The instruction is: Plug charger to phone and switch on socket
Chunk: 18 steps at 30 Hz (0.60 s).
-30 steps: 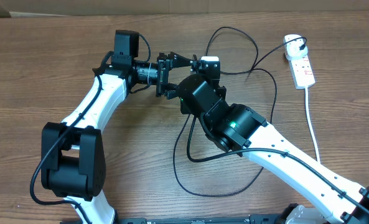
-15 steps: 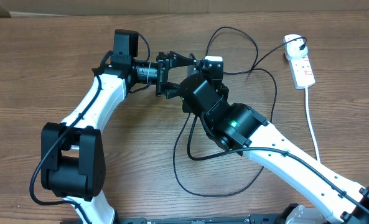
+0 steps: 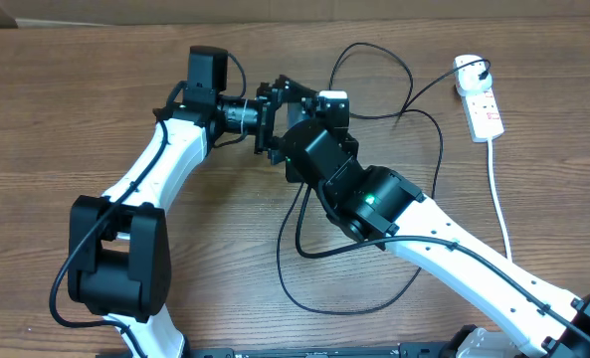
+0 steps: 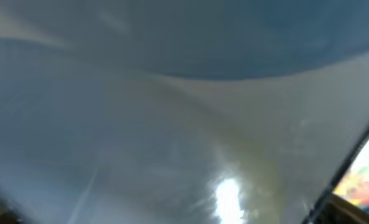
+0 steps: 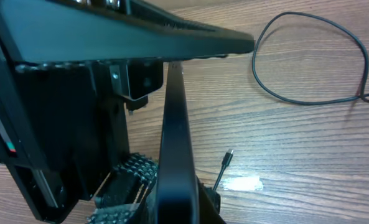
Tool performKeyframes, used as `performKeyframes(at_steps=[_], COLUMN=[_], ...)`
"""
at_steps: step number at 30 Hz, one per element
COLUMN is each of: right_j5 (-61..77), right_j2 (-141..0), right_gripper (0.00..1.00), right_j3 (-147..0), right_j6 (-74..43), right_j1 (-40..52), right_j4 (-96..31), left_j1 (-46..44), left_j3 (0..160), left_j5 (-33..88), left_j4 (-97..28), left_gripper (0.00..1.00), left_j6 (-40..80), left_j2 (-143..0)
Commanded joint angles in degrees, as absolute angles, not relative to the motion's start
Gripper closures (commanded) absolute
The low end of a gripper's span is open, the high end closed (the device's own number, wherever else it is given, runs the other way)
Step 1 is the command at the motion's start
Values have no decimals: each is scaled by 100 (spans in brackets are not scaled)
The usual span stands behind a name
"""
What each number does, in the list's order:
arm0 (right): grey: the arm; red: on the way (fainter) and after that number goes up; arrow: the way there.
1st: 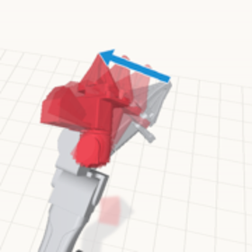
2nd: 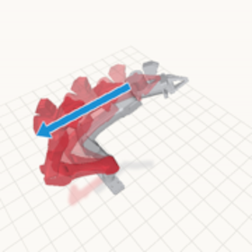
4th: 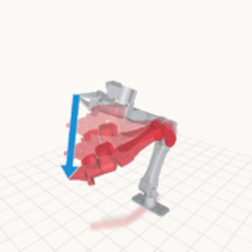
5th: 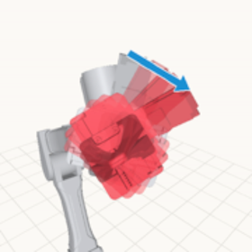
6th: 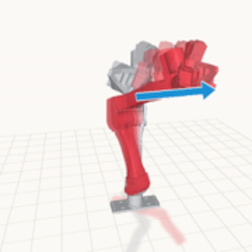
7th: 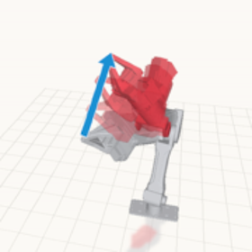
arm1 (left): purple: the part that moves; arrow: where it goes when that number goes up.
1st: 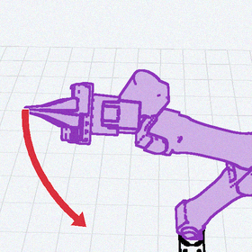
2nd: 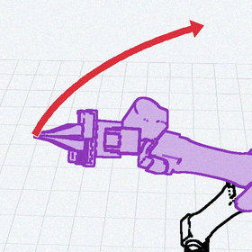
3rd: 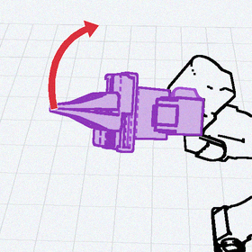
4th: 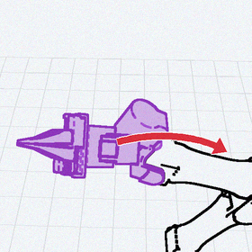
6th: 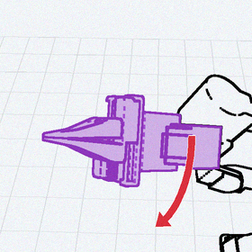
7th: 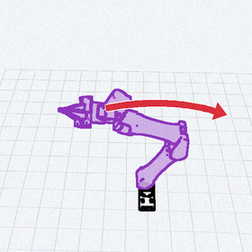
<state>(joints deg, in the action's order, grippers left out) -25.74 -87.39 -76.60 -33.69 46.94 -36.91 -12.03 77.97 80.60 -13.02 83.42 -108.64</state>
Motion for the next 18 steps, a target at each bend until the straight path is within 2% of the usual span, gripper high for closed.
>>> performKeyframes(at_steps=[1, 10, 18], right_j5=[-2663, -2856, -2952], right_j2=[-8661, -8364, -8346], right_gripper=[96, 96, 96], right_j3=[-7835, -7889, -7889], right_j6=[-3299, -3291, -3284], right_j1=[4707, 4672, 4062], right_j4=[-3605, -3660, -4042], left_j1=[-1236, -1221, -1074], left_j3=[7891, 7891, 7891], left_j5=[8117, 7881, 7738], left_j4=[-1256, -1256, -757], left_gripper=[5, 0, 0], left_j6=[8265, 8315, 8313], left_j2=[-10680, -10680, -10680])
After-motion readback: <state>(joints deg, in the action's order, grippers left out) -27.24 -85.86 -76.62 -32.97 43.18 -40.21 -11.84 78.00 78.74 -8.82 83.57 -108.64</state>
